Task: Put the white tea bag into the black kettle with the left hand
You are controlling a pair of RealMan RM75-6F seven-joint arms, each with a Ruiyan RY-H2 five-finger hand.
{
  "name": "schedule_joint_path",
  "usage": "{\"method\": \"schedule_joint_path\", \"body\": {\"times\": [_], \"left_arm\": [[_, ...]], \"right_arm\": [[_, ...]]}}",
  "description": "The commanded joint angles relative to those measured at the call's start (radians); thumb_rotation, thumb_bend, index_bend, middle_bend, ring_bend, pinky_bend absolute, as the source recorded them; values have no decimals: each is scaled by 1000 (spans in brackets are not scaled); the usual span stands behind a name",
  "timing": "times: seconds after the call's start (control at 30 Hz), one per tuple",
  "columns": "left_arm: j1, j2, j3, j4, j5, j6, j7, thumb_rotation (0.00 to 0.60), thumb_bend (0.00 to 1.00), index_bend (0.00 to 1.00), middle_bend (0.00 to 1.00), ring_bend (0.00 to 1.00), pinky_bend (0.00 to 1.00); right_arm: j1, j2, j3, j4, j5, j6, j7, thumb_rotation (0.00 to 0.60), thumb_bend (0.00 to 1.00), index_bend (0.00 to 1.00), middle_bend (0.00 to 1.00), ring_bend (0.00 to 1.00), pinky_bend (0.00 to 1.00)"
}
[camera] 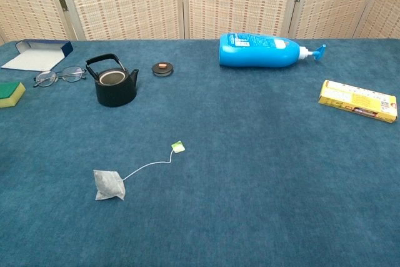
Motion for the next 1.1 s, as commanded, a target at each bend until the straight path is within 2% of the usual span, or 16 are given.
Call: {"method": "schedule_joint_path", "body": {"times": [0.03,0.3,0.43,0.5,0.6,0.67,0.73,0.8,0.87,1.0,1.1], "left_arm": [[0,0,1,0,1,1,-2,600,274,0,141,156,154],[-6,-3,4,9,26,11,-36,600,274,0,167,195,241],[-22,-9,23,26,104,38,-111,600,274,0,217,244,276],[-35,-13,27,47,139,52,-152,600,274,0,279,305,324],[-75,-22,19,74,173,51,-233,600,274,3,441,470,538],[-106,-23,17,82,191,39,-306,600,274,55,666,684,801],[-145,-29,15,89,217,28,-379,600,274,143,832,824,935],[-174,-44,12,94,237,20,-411,600,274,225,935,910,988],[-212,-67,6,93,243,-17,-426,600,275,295,997,986,1000],[-314,-87,6,60,198,-194,-525,600,314,367,1000,1000,1000],[-381,-113,-1,45,170,-305,-530,600,378,401,1000,1000,1000]], "right_arm": [[2,-1,0,-1,1,-5,-3,600,397,0,0,0,0],[3,0,3,-1,2,-7,-4,600,397,0,0,0,0],[-4,1,2,-1,-4,9,3,600,397,0,0,0,0],[-3,-1,3,0,-5,8,2,600,397,0,0,0,0],[1,-5,3,-3,-7,0,-10,600,397,0,0,0,0],[4,-7,3,-3,-9,-4,-16,600,397,0,0,0,0],[4,-7,3,-4,-10,-5,-20,600,397,0,0,0,0],[1,-6,3,-4,-13,2,-15,600,397,0,0,0,0],[-5,-5,4,-4,-15,15,-10,600,397,0,0,0,0],[-19,-4,1,0,-33,52,3,600,397,0,0,0,0],[-35,-1,-7,15,-64,94,29,600,397,0,0,0,0]]}}
